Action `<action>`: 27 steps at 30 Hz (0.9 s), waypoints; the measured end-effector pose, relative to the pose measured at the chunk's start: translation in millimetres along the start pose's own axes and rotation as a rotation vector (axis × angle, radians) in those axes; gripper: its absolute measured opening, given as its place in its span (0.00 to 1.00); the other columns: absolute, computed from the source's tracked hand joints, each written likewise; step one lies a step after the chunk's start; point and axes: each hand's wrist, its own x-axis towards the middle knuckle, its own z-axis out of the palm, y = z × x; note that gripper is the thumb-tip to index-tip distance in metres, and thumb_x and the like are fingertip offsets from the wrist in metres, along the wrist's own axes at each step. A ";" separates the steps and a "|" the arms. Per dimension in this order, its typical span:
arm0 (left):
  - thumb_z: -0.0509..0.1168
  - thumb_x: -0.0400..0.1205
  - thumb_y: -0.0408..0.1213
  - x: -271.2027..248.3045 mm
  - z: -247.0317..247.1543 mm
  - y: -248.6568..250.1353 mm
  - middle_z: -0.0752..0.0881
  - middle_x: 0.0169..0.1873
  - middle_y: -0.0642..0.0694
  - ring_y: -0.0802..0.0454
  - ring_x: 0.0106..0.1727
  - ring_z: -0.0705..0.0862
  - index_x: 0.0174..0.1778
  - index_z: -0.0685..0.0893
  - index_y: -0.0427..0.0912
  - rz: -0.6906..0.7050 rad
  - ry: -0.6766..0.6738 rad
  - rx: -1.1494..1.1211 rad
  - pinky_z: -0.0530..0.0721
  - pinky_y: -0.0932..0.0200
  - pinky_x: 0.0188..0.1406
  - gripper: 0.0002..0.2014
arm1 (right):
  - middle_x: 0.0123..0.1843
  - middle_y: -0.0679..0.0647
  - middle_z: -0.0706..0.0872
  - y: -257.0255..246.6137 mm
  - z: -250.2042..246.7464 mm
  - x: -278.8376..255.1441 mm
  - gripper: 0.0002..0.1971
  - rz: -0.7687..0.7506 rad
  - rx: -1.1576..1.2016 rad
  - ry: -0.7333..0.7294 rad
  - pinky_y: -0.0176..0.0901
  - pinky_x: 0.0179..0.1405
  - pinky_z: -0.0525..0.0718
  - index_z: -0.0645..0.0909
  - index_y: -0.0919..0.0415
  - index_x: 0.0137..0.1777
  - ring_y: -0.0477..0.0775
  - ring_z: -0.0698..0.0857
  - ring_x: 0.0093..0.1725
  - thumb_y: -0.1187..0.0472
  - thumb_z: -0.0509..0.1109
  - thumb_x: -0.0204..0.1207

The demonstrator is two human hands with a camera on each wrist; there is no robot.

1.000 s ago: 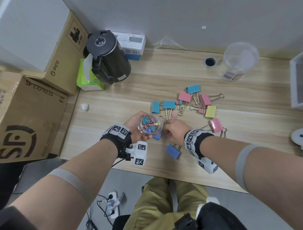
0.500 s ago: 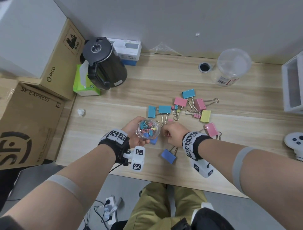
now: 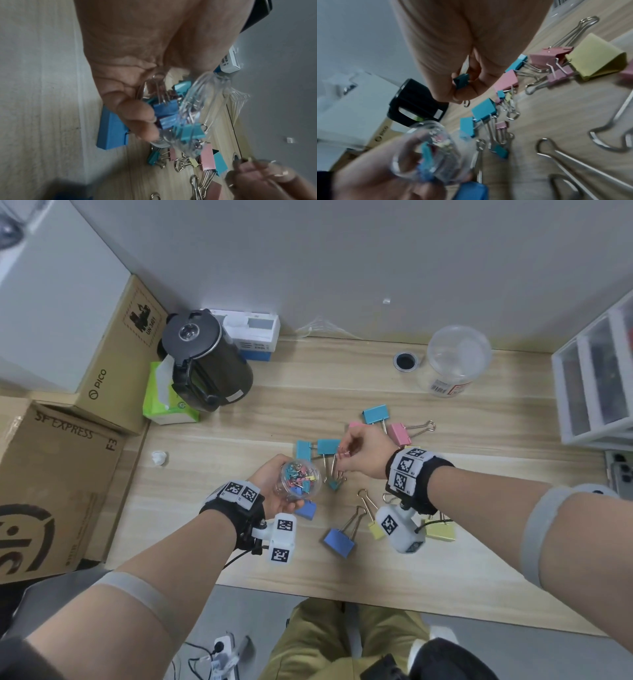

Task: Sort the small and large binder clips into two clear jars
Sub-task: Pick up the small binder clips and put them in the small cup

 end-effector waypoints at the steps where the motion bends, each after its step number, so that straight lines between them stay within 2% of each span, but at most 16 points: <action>1: 0.55 0.82 0.50 1.1 2.2 0.9 0.86 0.37 0.36 0.46 0.23 0.80 0.49 0.86 0.35 -0.005 0.005 -0.001 0.74 0.65 0.18 0.22 | 0.37 0.53 0.87 -6.0 -1.4 0.4 0.14 -0.003 0.038 -0.005 0.51 0.46 0.90 0.81 0.56 0.34 0.51 0.85 0.37 0.75 0.79 0.64; 3: 0.56 0.82 0.50 2.3 8.3 3.1 0.87 0.35 0.37 0.46 0.23 0.81 0.48 0.86 0.35 -0.009 0.003 -0.003 0.75 0.65 0.18 0.22 | 0.36 0.51 0.88 -19.2 -0.9 -0.8 0.13 -0.029 0.091 -0.049 0.51 0.47 0.90 0.82 0.54 0.34 0.50 0.86 0.37 0.72 0.81 0.63; 6: 0.56 0.84 0.51 6.2 15.3 6.7 0.89 0.35 0.37 0.44 0.25 0.84 0.49 0.86 0.35 0.009 -0.035 -0.050 0.78 0.63 0.20 0.22 | 0.38 0.51 0.91 -36.7 8.0 -6.1 0.08 -0.086 0.065 -0.152 0.42 0.46 0.90 0.87 0.55 0.36 0.46 0.88 0.38 0.66 0.84 0.66; 9: 0.55 0.82 0.50 8.6 16.0 9.3 0.88 0.38 0.36 0.42 0.26 0.84 0.51 0.85 0.33 0.018 -0.106 -0.086 0.77 0.64 0.17 0.23 | 0.40 0.58 0.93 -47.0 9.3 -9.1 0.03 -0.059 0.063 -0.196 0.46 0.44 0.92 0.91 0.61 0.40 0.49 0.90 0.37 0.64 0.82 0.69; 12: 0.55 0.80 0.50 10.4 11.1 9.4 0.87 0.40 0.35 0.42 0.28 0.84 0.53 0.85 0.32 0.021 -0.141 -0.095 0.75 0.63 0.19 0.24 | 0.41 0.63 0.92 -48.4 -4.2 -3.6 0.04 0.031 0.198 -0.161 0.44 0.40 0.92 0.88 0.68 0.47 0.54 0.93 0.41 0.68 0.77 0.74; 14: 0.55 0.78 0.50 13.6 5.5 8.7 0.86 0.44 0.33 0.41 0.30 0.83 0.58 0.84 0.32 0.008 -0.134 -0.112 0.76 0.63 0.21 0.26 | 0.40 0.60 0.90 -40.2 -13.7 3.6 0.02 0.058 0.215 -0.064 0.41 0.33 0.90 0.86 0.66 0.46 0.53 0.92 0.38 0.70 0.75 0.75; 16: 0.54 0.78 0.50 16.3 -0.1 7.4 0.85 0.48 0.32 0.41 0.31 0.83 0.62 0.82 0.32 0.000 -0.119 -0.115 0.77 0.62 0.23 0.27 | 0.39 0.51 0.88 -22.3 -18.8 11.5 0.06 0.017 -0.007 0.018 0.42 0.37 0.87 0.85 0.56 0.42 0.48 0.90 0.39 0.68 0.76 0.72; 17: 0.54 0.78 0.50 16.5 -2.0 6.7 0.85 0.48 0.32 0.42 0.32 0.83 0.62 0.82 0.32 -0.001 -0.116 -0.115 0.77 0.62 0.23 0.27 | 0.40 0.46 0.88 -13.3 -19.7 12.1 0.06 0.001 -0.172 0.008 0.40 0.41 0.86 0.85 0.53 0.42 0.46 0.88 0.41 0.65 0.77 0.70; 19: 0.53 0.78 0.50 15.1 -4.1 6.3 0.85 0.49 0.32 0.42 0.31 0.82 0.60 0.83 0.33 0.002 -0.121 -0.117 0.76 0.61 0.25 0.27 | 0.43 0.43 0.86 2.5 -15.4 9.1 0.10 -0.013 -0.479 -0.096 0.40 0.47 0.85 0.85 0.51 0.48 0.46 0.85 0.45 0.57 0.79 0.68; 21: 0.54 0.78 0.50 13.7 -6.0 5.6 0.85 0.51 0.32 0.42 0.31 0.82 0.58 0.84 0.34 0.003 -0.132 -0.120 0.76 0.61 0.25 0.26 | 0.49 0.45 0.85 12.5 -4.6 6.9 0.19 -0.035 -0.717 -0.198 0.44 0.52 0.84 0.84 0.50 0.56 0.50 0.85 0.51 0.49 0.79 0.66; 23: 0.55 0.78 0.50 14.0 -9.0 3.5 0.84 0.53 0.32 0.42 0.32 0.83 0.60 0.84 0.34 0.002 -0.147 -0.130 0.76 0.60 0.25 0.26 | 0.57 0.48 0.83 19.0 8.3 7.5 0.29 -0.062 -0.828 -0.229 0.49 0.54 0.84 0.80 0.51 0.62 0.53 0.84 0.55 0.41 0.79 0.63; 25: 0.56 0.77 0.51 16.4 -10.7 1.7 0.82 0.56 0.31 0.41 0.33 0.83 0.63 0.82 0.35 0.009 -0.163 -0.139 0.77 0.60 0.25 0.27 | 0.60 0.49 0.80 25.1 18.1 9.1 0.36 -0.069 -0.864 -0.219 0.51 0.52 0.86 0.77 0.53 0.66 0.54 0.83 0.56 0.36 0.78 0.62; 27: 0.58 0.76 0.52 19.6 -10.3 0.1 0.81 0.57 0.31 0.41 0.33 0.83 0.65 0.82 0.35 0.013 -0.171 -0.146 0.78 0.59 0.25 0.28 | 0.61 0.50 0.78 29.1 26.3 9.9 0.38 -0.080 -0.922 -0.217 0.52 0.47 0.87 0.76 0.55 0.66 0.55 0.83 0.55 0.33 0.77 0.61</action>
